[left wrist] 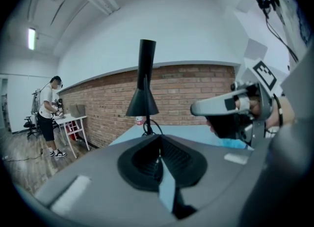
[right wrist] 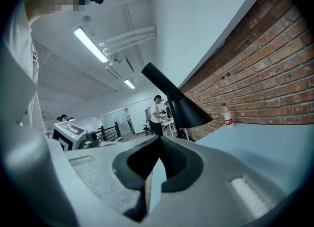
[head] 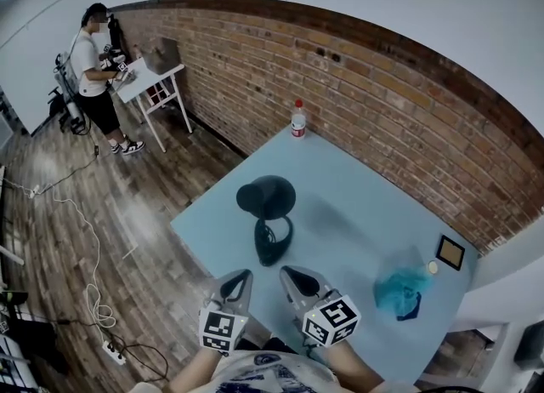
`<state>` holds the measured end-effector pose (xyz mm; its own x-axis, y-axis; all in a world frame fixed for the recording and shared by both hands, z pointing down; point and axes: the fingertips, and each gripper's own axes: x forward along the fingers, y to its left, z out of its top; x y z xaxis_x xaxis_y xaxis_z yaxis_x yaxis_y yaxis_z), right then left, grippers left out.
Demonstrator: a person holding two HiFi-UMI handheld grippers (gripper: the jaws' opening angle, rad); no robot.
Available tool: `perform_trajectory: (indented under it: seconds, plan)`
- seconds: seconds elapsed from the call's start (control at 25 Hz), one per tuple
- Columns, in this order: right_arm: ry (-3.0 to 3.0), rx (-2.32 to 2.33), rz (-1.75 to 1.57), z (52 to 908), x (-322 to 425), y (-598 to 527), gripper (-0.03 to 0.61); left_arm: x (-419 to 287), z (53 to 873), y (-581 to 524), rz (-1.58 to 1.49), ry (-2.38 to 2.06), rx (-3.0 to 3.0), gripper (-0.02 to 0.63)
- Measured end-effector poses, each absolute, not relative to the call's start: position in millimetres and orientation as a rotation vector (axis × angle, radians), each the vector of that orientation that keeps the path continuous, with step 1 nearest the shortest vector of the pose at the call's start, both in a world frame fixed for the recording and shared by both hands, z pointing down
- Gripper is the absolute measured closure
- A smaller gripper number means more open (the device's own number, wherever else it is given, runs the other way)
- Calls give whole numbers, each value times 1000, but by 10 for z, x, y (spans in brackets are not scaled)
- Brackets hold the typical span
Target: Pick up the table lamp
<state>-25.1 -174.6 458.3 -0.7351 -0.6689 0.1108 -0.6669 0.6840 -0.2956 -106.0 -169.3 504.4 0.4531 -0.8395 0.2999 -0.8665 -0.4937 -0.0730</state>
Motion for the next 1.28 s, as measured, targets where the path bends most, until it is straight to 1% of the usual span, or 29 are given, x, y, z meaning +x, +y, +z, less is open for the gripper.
perform_trajectory:
  seconds: [0.32, 0.52, 0.84, 1.0, 1.04, 1.08, 1.24, 1.28]
  plan:
    - [2916, -1128, -460, 4875, -168, -2051, 580, -1139, 5073, -2072, 459, -1497, 2621, 621]
    - [2948, -1159, -471, 5222, -133, -2263, 580, -1133, 5073, -2307, 452, -1457, 2660, 621]
    - [3065, -1080, -522, 5766, -312, -2472, 578, -1077, 5062, -2518, 438, -1314, 2706, 609]
    - [3056, -1091, -531, 5875, -350, -2600, 577, -1005, 4981, -2611, 405, -1239, 2748, 567]
    - [3059, -1098, -536, 5899, -365, -2637, 576, -984, 4957, -2638, 403, -1219, 2759, 546]
    - [3069, -1101, -541, 5925, -387, -2670, 535, -968, 4935, -2668, 404, -1203, 2771, 532]
    - [3111, -1068, -529, 6009, -503, -2727, 528, -879, 4803, -2736, 368, -1119, 2826, 469]
    - [3116, -1052, -534, 6030, -541, -2730, 510, -852, 4764, -2740, 358, -1091, 2839, 449]
